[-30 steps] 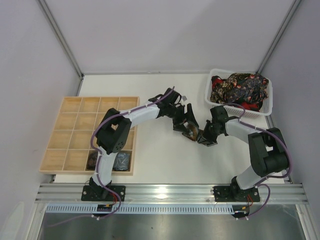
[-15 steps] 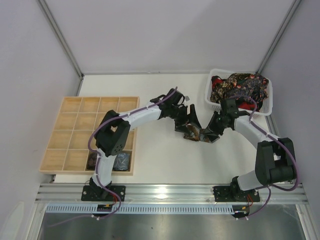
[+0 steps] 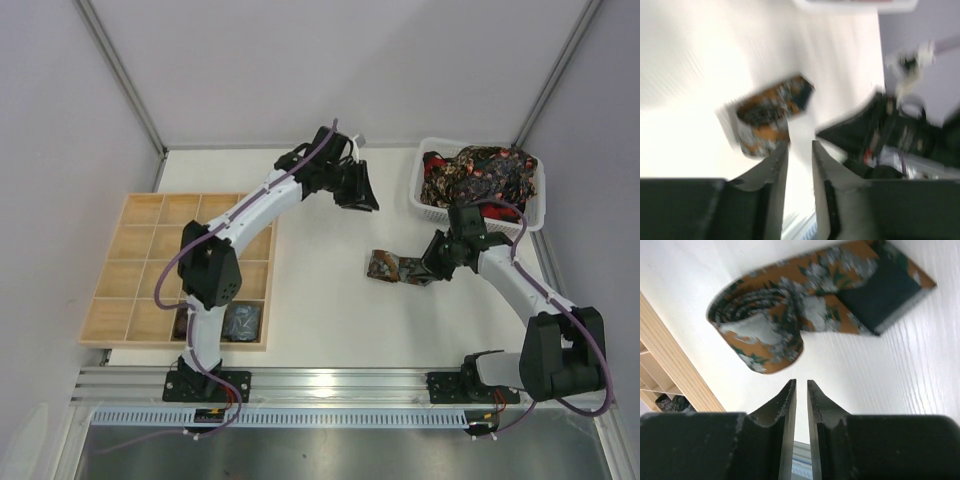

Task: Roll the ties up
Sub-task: Roll the tie, then place the rolled tie into the container

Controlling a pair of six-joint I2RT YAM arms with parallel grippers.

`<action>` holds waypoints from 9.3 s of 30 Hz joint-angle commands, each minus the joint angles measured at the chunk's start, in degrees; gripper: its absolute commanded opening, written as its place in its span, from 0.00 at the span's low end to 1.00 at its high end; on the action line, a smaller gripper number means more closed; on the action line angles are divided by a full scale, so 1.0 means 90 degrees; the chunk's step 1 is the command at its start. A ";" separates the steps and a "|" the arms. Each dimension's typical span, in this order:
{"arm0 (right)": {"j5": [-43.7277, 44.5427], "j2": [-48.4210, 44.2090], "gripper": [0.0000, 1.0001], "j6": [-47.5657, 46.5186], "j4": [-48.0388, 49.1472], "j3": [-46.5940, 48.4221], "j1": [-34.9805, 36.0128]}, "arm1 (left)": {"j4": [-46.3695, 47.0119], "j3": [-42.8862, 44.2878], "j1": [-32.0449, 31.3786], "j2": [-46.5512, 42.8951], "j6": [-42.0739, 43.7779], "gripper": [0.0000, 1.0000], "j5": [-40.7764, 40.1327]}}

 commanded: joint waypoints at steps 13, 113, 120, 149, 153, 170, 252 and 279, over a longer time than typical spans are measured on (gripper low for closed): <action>0.0309 -0.0555 0.12 0.1729 0.0258 -0.1338 0.0754 | 0.0183 0.1522 -0.0372 0.2448 0.0839 0.16 -0.0960; 0.0709 0.2656 0.12 -0.1493 0.0971 0.1815 0.0832 | -0.0706 -0.2762 -0.0206 -0.1397 0.0429 0.36 -0.0453; 0.1733 0.2932 0.00 -0.1093 0.0903 0.1679 0.0842 | -0.0217 -0.3858 -0.0206 -0.2306 -0.0039 0.35 -0.0061; 0.1471 -0.0399 0.13 0.0786 -0.0014 -0.0746 0.1965 | -0.0021 -0.4688 0.0106 -0.2873 -0.0186 0.48 0.0135; 0.1140 -0.0155 0.31 -0.0446 -0.0288 0.0231 0.1955 | 0.0086 -0.4923 0.0145 -0.2912 -0.0255 0.49 0.0251; -0.2356 0.0949 0.38 -0.0897 0.0083 0.1093 0.2199 | 0.2058 -0.6339 0.0272 -0.2815 -0.1553 0.64 0.1403; -0.0766 0.1222 0.45 -0.1698 -0.0591 0.0839 0.1242 | 0.3426 -0.5001 -0.0245 -0.0920 -0.0948 0.80 0.1570; -0.0218 0.1594 0.36 -0.1659 0.0102 -0.0001 0.0793 | 0.3963 -0.4699 -0.0275 -0.0393 -0.1436 0.81 0.1970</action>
